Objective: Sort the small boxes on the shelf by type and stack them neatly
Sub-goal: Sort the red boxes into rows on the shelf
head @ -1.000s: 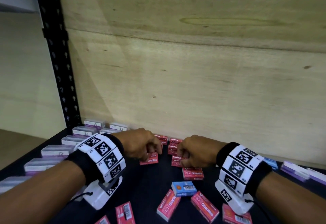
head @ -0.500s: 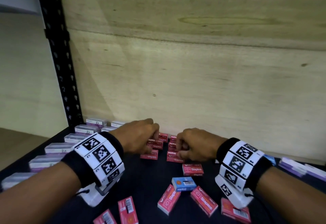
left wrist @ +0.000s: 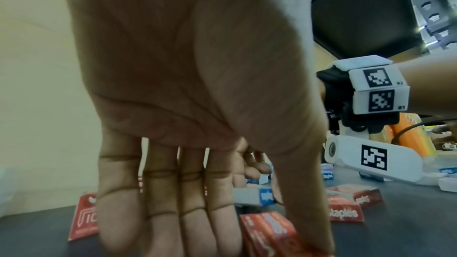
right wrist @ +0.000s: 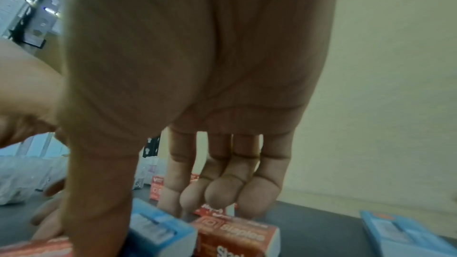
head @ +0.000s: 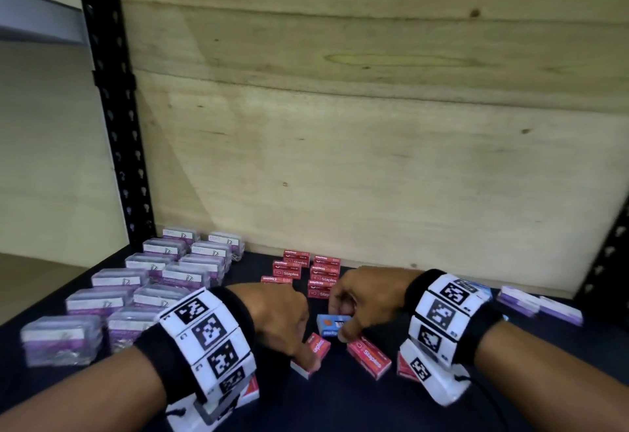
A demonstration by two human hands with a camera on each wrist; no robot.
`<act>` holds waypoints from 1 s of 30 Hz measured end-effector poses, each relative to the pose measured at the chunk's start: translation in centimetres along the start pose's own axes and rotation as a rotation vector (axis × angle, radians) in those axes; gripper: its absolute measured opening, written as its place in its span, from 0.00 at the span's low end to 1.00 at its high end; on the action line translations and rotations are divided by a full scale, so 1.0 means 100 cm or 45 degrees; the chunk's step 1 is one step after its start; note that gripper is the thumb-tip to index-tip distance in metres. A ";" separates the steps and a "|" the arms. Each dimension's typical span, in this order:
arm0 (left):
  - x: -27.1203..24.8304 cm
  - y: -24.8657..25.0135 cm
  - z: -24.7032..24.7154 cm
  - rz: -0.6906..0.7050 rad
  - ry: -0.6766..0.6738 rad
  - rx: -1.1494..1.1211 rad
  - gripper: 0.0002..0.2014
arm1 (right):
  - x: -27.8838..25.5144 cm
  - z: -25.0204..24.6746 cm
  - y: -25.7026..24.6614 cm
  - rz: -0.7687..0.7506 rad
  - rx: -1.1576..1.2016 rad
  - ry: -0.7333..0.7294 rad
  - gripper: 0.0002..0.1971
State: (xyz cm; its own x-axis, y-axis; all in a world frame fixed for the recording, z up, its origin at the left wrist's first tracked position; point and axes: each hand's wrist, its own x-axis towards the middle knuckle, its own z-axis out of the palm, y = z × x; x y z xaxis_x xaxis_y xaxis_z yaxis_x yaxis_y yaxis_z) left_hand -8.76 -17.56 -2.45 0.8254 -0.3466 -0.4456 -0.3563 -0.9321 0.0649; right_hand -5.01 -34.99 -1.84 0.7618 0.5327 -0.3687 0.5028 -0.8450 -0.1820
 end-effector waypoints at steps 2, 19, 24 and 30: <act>-0.001 -0.001 0.000 0.002 0.014 -0.001 0.23 | -0.008 -0.003 0.004 0.037 -0.010 0.082 0.18; 0.011 -0.030 0.001 -0.032 0.135 -0.031 0.16 | -0.079 0.008 0.107 0.672 -0.186 0.076 0.19; 0.011 -0.028 0.001 -0.032 0.147 -0.003 0.20 | -0.069 -0.001 0.092 0.531 -0.180 0.234 0.15; 0.007 -0.038 0.002 -0.017 0.162 -0.052 0.18 | -0.035 -0.004 0.045 0.259 -0.124 0.235 0.19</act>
State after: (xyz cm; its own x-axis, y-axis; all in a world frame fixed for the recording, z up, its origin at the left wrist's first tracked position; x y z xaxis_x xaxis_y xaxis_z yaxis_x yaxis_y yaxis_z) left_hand -6.96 -14.23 -3.18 0.8798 -0.3419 -0.3302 -0.3285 -0.9395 0.0974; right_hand -5.25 -40.69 -1.04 0.9081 0.3595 -0.2149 0.3619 -0.9317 -0.0294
